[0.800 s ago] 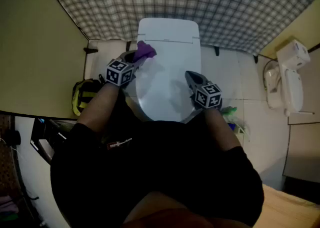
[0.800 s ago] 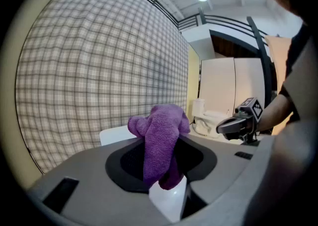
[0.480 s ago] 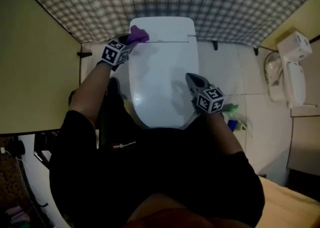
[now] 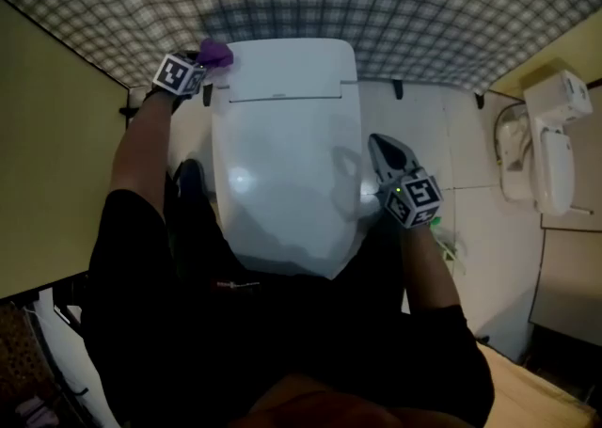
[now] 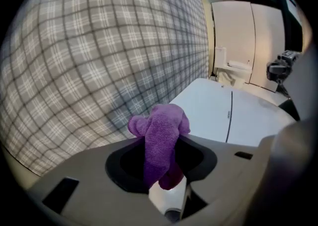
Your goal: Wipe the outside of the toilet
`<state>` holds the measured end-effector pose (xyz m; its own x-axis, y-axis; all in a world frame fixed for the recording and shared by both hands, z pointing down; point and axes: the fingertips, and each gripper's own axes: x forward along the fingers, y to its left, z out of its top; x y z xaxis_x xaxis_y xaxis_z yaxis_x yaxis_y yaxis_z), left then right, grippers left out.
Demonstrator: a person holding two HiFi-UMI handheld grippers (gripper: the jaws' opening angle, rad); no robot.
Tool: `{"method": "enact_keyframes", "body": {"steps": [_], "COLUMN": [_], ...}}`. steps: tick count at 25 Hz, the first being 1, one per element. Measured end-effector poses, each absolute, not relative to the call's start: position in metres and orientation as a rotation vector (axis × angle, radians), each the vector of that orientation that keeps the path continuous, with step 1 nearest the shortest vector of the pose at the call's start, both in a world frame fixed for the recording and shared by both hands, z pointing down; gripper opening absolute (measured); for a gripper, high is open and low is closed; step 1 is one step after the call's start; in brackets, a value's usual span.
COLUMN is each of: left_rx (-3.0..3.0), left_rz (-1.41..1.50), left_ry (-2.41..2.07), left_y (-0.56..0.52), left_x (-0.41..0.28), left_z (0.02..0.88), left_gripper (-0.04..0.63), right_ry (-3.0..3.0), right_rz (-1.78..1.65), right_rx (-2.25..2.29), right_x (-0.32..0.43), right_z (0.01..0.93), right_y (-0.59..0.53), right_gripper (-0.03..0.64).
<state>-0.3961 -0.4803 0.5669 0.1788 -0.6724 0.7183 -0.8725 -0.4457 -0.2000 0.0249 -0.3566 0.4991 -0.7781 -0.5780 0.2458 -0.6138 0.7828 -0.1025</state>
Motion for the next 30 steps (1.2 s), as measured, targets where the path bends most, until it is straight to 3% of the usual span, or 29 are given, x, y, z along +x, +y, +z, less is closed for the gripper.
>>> {"method": "enact_keyframes", "body": {"steps": [5, 15, 23, 30], "left_rx": [2.132, 2.101, 2.119, 2.229], "left_rz": [1.240, 1.281, 1.332, 1.291], "left_ry": [-1.327, -1.196, -1.187, -1.141], "left_y": [-0.503, -0.524, -0.551, -0.590], "left_x": [-0.422, -0.408, -0.364, -0.266], "left_z": [0.599, 0.622, 0.618, 0.617], "left_gripper": [0.144, 0.140, 0.137, 0.137], "right_ry": [-2.794, -2.828, -2.823, -2.829], "right_rz": [0.292, 0.380, 0.438, 0.475], "right_rx": [0.976, 0.909, 0.941, 0.987], "right_x": [0.033, 0.034, 0.060, 0.096], "right_z": [0.505, 0.538, 0.555, 0.563], "right_y": [-0.406, -0.411, -0.406, -0.408], "right_gripper": [0.003, 0.003, 0.003, 0.003]}}
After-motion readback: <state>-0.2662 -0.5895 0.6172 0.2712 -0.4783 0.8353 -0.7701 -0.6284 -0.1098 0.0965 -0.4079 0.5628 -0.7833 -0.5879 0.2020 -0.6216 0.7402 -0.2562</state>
